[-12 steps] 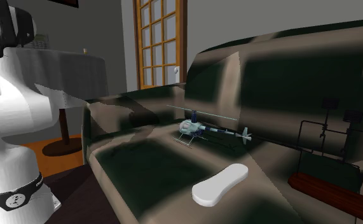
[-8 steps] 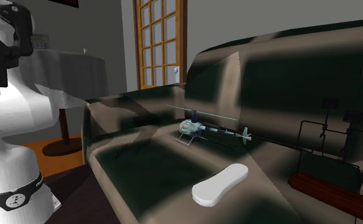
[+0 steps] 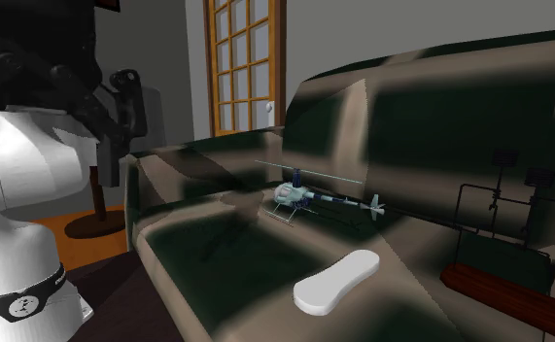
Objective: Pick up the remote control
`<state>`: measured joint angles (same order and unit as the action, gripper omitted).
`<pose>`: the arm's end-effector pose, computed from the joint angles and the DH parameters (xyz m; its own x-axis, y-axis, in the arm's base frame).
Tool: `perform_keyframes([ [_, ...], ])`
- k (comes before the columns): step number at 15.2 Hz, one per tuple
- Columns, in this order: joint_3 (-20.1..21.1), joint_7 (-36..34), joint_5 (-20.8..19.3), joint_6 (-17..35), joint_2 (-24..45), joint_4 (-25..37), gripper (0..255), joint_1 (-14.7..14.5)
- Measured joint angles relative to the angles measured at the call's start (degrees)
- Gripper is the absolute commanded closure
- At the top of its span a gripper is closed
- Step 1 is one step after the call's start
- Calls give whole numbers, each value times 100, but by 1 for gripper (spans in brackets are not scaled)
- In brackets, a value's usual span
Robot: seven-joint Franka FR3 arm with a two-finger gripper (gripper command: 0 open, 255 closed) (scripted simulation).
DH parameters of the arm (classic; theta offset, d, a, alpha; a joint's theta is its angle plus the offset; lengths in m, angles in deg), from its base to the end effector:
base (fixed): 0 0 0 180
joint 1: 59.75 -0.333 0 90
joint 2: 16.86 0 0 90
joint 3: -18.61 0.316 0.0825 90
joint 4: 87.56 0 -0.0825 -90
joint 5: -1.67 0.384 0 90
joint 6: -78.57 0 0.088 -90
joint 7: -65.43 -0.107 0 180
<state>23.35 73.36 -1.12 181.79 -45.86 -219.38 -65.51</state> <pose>0.3941 0.0730 0.5377 0.9485 0.3166 -0.0073 0.3160 -0.9447 0.0873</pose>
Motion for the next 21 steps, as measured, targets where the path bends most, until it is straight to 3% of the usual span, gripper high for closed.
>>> perform_keyframes([
  [8,332,721,80,812,1198,394,0,-511],
  [21,974,1837,-65,1709,3012,1282,0,-1208],
])
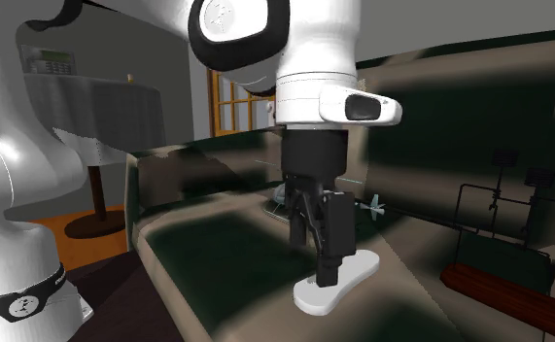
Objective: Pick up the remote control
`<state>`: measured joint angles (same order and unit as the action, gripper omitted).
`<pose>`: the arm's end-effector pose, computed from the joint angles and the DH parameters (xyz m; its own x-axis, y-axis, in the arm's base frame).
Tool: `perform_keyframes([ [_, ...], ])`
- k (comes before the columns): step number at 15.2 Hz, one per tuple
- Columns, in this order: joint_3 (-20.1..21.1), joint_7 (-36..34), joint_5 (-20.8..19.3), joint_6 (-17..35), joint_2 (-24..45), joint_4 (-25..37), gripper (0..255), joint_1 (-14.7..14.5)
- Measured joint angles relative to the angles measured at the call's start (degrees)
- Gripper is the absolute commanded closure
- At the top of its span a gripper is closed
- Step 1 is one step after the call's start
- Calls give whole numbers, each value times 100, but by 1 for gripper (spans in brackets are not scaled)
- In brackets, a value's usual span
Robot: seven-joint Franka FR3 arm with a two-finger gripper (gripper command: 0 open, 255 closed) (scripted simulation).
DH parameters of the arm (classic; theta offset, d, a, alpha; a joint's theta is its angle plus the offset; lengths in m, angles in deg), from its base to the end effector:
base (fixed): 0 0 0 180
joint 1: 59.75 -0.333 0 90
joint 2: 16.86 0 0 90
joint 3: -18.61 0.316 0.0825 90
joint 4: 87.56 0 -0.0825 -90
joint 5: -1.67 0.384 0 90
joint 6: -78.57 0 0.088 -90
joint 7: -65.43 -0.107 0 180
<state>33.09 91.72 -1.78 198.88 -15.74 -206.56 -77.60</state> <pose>0.4670 0.2916 0.4197 0.4949 0.8687 -0.0179 0.8684 -0.4938 0.0438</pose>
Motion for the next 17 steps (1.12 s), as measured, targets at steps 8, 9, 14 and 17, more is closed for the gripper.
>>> perform_keyframes([
  [8,459,484,-300,361,1022,586,0,-500],
  [9,507,558,-341,433,1121,602,0,-553],
  [14,650,748,-512,606,1520,784,0,-752],
  [17,629,714,-586,807,1656,708,0,-775],
])
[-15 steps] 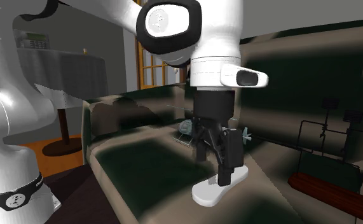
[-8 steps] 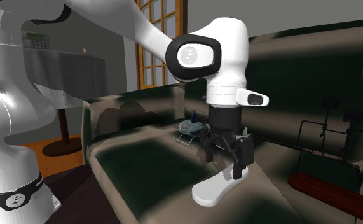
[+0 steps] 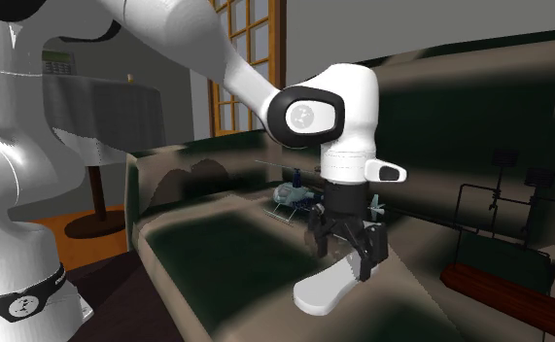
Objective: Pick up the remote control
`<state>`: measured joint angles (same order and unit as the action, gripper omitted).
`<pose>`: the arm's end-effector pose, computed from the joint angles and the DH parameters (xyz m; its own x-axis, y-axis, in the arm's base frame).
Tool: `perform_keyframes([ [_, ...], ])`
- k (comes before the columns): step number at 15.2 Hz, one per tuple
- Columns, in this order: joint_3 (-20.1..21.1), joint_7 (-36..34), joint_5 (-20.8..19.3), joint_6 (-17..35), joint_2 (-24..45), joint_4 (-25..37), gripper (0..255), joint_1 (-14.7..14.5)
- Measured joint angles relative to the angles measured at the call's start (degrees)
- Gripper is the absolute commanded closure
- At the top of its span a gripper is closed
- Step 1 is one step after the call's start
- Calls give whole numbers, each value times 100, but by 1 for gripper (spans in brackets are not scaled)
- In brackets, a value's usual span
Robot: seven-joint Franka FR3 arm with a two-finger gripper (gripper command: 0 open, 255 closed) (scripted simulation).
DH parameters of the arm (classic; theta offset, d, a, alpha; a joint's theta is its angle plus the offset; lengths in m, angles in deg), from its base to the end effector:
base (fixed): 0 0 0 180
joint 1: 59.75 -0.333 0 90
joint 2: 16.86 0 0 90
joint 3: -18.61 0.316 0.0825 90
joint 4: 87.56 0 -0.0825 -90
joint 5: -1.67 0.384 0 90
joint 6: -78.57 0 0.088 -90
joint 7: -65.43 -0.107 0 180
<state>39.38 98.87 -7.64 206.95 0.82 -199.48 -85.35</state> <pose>0.4304 0.4311 0.3303 0.0926 0.9957 -0.0090 0.9956 -0.0924 0.0175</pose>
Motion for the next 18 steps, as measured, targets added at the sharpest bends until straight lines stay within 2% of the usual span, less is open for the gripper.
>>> perform_keyframes([
  [3,-25,-55,-71,181,129,-64,0,-27],
  [4,-29,-59,-79,204,142,-73,255,-28],
  [14,-32,-59,-86,221,148,-78,255,-28],
  [18,3,5,4,25,-16,-39,255,6],
])
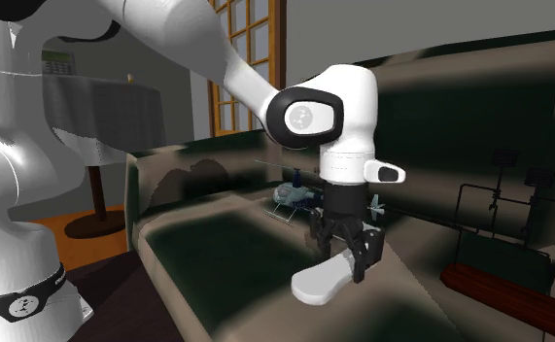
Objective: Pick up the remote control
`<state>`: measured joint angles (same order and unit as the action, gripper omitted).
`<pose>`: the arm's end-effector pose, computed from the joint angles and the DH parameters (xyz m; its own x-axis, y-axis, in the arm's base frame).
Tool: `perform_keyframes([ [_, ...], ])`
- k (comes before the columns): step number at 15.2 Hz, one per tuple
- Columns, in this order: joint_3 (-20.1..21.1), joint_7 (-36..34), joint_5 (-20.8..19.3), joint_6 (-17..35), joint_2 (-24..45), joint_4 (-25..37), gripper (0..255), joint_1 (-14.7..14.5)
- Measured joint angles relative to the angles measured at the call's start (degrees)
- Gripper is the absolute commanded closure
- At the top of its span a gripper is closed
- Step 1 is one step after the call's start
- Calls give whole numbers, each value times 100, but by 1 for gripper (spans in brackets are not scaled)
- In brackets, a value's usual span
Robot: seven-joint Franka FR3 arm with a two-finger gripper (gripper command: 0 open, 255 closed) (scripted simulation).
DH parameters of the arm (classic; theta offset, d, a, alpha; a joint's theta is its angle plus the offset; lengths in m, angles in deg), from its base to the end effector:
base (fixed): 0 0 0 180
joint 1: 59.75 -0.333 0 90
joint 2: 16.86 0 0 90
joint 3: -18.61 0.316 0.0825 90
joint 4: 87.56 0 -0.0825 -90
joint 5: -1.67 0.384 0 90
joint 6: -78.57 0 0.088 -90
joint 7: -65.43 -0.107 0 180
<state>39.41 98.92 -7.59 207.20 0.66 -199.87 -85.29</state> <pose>0.4293 0.4301 0.3293 0.0920 0.9957 -0.0087 0.9956 -0.0918 0.0173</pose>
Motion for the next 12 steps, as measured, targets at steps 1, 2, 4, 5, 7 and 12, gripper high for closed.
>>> perform_keyframes([
  [1,8,8,15,-58,-27,34,255,1],
  [2,12,29,34,-119,-57,68,255,10],
  [4,29,50,73,-257,-122,146,255,14],
  [5,35,74,98,-304,-175,145,255,27],
  [7,53,89,136,-431,-245,206,255,29],
  [12,77,156,224,-756,-405,386,255,52],
])
